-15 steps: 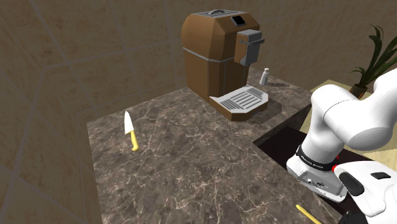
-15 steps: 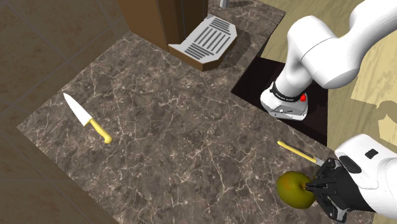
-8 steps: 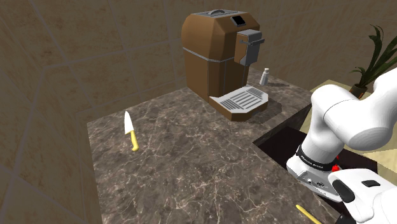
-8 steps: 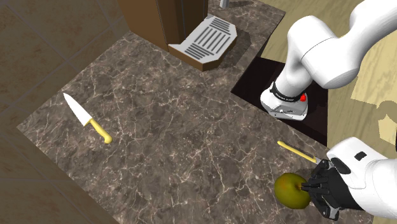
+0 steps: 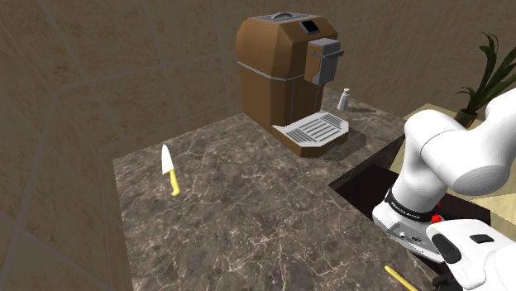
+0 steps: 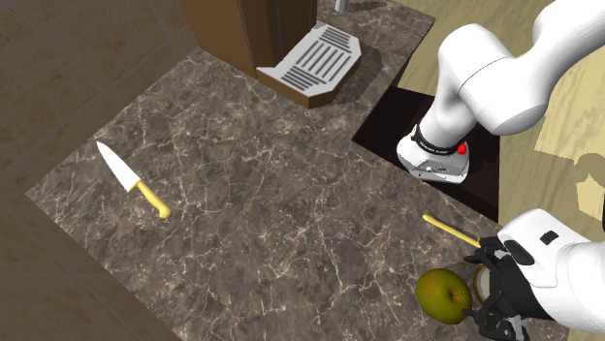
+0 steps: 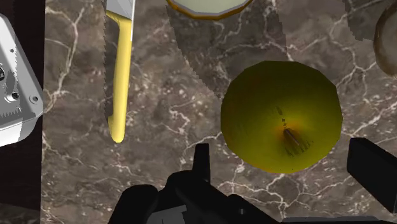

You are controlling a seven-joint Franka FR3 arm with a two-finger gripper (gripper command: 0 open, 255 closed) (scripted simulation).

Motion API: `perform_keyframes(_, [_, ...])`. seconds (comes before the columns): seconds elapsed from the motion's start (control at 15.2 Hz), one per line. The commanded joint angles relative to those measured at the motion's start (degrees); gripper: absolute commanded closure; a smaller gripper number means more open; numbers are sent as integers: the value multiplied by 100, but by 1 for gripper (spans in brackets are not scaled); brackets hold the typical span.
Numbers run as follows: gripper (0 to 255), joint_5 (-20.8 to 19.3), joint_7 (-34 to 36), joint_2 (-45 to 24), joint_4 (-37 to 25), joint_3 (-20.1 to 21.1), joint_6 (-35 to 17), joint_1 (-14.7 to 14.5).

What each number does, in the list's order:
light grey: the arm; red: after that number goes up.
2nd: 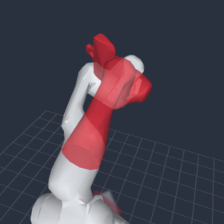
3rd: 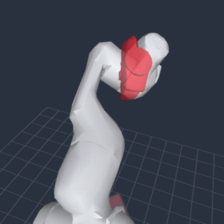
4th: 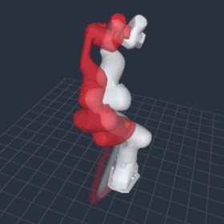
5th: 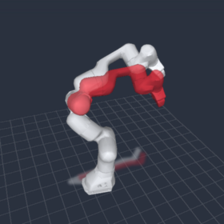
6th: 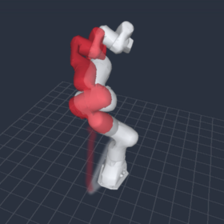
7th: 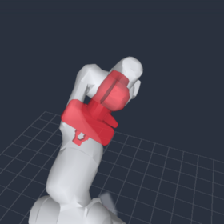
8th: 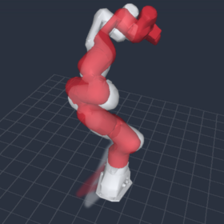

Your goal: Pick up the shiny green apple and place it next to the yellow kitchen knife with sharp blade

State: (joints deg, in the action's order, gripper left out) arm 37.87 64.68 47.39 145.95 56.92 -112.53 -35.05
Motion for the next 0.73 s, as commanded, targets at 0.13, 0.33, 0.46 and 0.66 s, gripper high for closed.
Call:
perform_keyframes(0.13, [0,-86,21,67,-118,-145,203,-28])
perform_keyframes(0.33, [0,-320,81,195,-487,-506,740,-69])
perform_keyframes(0.46, [0,-320,81,195,-486,-507,741,-71])
perform_keyframes(0.66, [0,-321,81,194,-487,-506,740,-70])
